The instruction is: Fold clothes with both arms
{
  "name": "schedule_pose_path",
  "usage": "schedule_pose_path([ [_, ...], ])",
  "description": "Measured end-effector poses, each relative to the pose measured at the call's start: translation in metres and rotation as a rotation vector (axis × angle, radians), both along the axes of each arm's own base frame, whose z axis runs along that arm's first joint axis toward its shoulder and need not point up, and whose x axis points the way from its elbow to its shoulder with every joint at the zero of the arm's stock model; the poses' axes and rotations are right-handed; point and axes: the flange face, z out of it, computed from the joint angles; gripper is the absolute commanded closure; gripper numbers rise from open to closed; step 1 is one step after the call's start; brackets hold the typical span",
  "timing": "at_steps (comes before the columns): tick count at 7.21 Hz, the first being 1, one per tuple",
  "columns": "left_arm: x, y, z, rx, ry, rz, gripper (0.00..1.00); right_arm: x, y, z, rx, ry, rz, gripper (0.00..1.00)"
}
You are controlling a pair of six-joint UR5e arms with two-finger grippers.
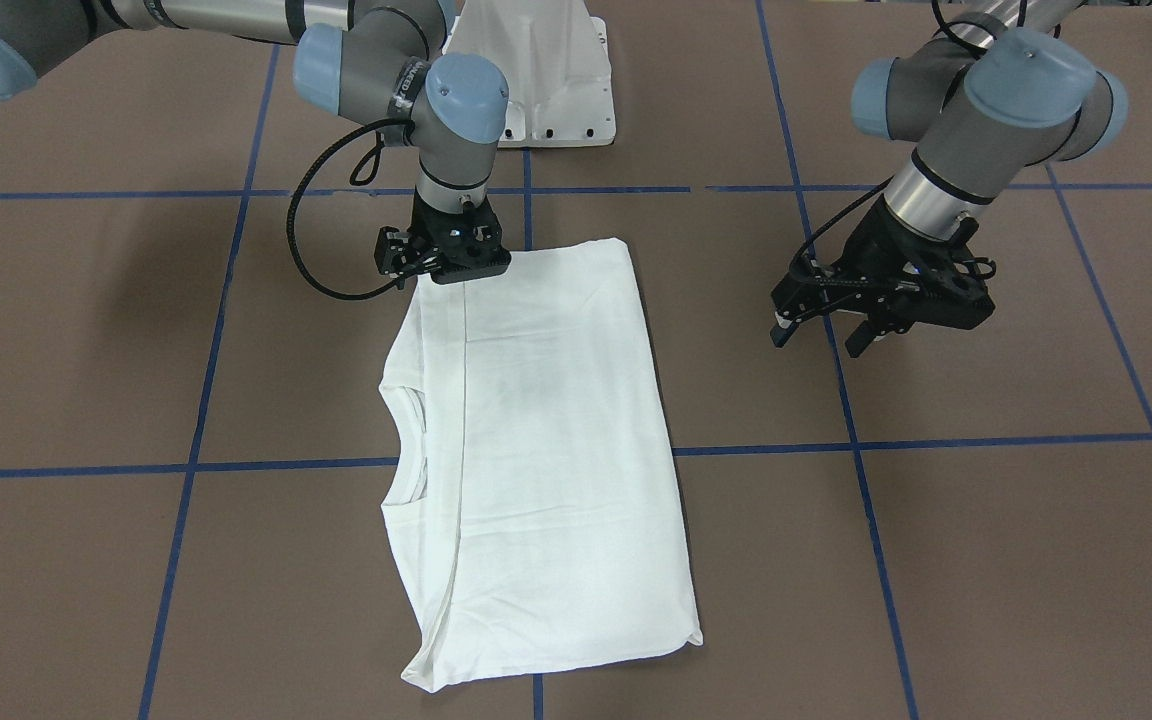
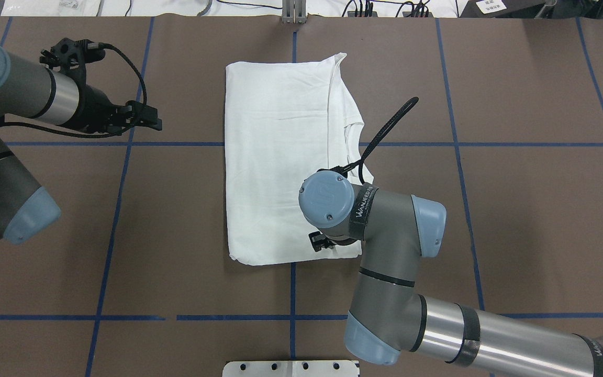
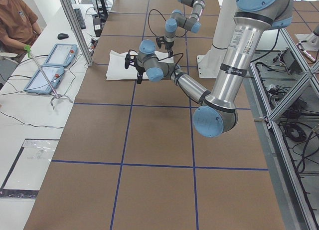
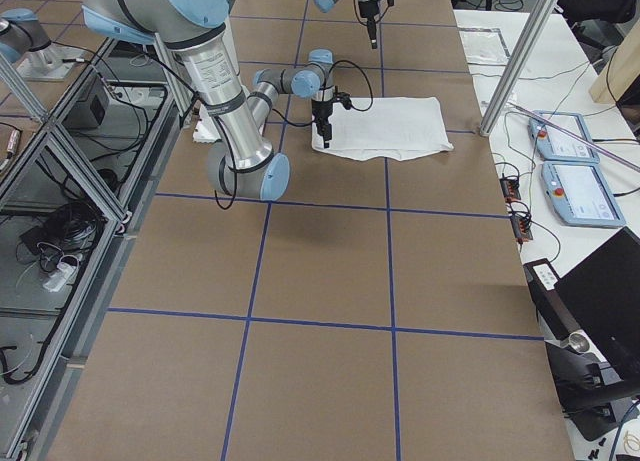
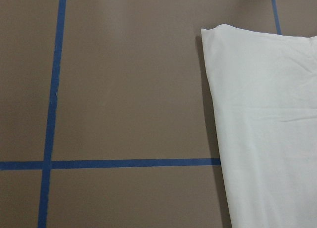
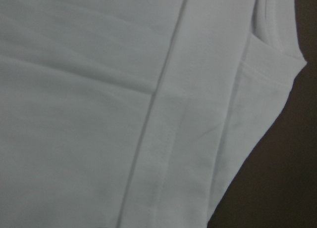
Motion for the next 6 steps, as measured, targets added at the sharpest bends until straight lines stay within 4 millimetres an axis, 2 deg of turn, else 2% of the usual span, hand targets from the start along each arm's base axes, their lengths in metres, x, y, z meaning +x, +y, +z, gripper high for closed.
schedule_pose_path([
  [3,0.001,0.000,-0.002,0.000,0.002,0.000,0.00,0.009,-0.009,0.014,-0.002,0.026,-0.002,0.00],
  [4,0.001,0.000,-0.003,0.000,0.005,0.000,0.00,0.023,-0.017,0.021,0.002,0.040,-0.008,0.00],
  [6,0.002,0.000,-0.007,0.000,0.011,-0.002,0.00,0.072,-0.026,0.045,0.022,0.060,-0.026,0.00],
])
